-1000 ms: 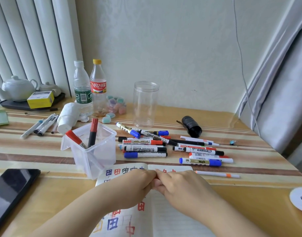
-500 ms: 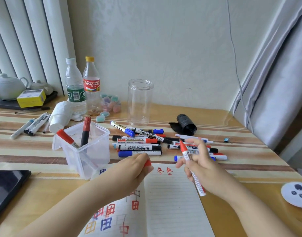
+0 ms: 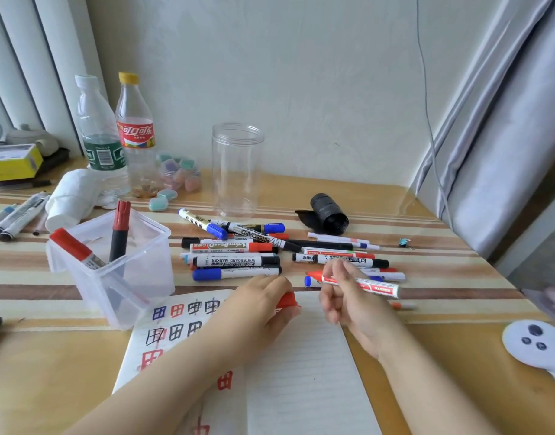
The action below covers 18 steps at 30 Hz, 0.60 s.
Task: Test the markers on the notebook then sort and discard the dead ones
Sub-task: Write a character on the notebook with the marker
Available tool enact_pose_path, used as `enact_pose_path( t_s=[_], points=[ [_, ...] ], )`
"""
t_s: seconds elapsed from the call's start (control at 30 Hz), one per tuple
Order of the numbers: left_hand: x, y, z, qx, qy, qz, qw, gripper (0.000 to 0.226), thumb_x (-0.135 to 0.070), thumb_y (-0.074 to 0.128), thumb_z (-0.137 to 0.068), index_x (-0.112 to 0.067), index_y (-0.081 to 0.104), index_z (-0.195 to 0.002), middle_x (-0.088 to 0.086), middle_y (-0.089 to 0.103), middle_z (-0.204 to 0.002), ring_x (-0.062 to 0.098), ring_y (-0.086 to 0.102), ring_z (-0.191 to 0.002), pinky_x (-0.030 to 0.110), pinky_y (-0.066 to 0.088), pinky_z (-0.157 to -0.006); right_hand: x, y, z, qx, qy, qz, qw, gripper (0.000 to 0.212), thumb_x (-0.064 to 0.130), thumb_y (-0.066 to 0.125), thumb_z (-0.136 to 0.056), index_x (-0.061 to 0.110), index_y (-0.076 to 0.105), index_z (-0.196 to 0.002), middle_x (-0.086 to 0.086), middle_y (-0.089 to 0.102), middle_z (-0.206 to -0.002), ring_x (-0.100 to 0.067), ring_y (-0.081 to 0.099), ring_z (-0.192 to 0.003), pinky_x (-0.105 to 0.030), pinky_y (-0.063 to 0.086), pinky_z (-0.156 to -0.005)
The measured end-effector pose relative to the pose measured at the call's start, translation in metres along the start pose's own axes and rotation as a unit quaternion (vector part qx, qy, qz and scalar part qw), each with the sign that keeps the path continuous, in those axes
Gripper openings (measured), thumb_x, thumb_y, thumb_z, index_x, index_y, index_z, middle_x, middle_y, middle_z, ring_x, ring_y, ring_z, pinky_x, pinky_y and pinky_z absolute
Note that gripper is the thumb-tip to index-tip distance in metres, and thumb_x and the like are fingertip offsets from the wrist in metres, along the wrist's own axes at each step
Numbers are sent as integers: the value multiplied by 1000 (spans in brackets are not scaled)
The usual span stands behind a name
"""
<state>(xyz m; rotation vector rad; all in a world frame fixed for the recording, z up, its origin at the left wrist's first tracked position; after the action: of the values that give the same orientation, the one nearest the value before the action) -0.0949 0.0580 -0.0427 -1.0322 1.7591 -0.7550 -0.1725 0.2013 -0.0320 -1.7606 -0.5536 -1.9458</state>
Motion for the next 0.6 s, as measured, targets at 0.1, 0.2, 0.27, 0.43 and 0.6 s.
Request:
enact_pose_path(
  t_s=[0.1,0.2,0.27,0.43,0.6],
  points=[
    [3,4,3,-36,15,18,999,44,-53,36,-83,-17,57,-98,-7,59,-88,5,47,-79,12,36,-64,-8,-2,-5,-59,-35,93,993,38,42,33,-97,14,58,-93,-4,56,-56,-13,47,-48,-20,40,-46],
    [7,6,5,-43,30,22,998,34,-46,41,-85,-17,56,-92,-7,58,-82,4,44,-76,14,35,-62,-13,-4,-8,-92,-61,158,981,26,28,46,-96,11,59,-81,-2,57,-55,-9,48,-48,-19,39,-47],
    [8,10,5,-25,45,11,999,29,-43,42,-86,-17,56,-91,-6,59,-82,8,48,-76,18,38,-67,-15,-4,-10,-102,-75,212,969,25,27,55,-92,15,56,-71,1,55,-52,-4,48,-46,-17,40,-47],
    [9,15,7,7,36,-17,999,27,-42,42,-85,-22,58,-92,-11,63,-85,9,56,-79,20,43,-71,-20,-9,-12,-126,-71,236,961,17,15,63,-85,10,53,-73,9,54,-47,0,48,-44,-16,40,-43],
    [10,17,7,16,36,-31,999,29,-42,41,-85,-20,59,-92,-10,64,-82,11,59,-77,21,35,-76,-19,-13,-13,-146,-99,273,946,26,15,67,-83,4,50,-68,15,54,-47,1,48,-44,-11,33,-40]
  ],
)
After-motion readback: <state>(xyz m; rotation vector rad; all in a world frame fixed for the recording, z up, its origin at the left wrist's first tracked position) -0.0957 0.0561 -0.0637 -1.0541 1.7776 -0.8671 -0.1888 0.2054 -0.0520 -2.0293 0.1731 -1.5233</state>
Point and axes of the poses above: each hand's wrist, its own z-axis away from the middle knuckle, its own y-axis out of the palm, x = y × z, the point moved 3 cm from there along -z, towards the middle knuckle
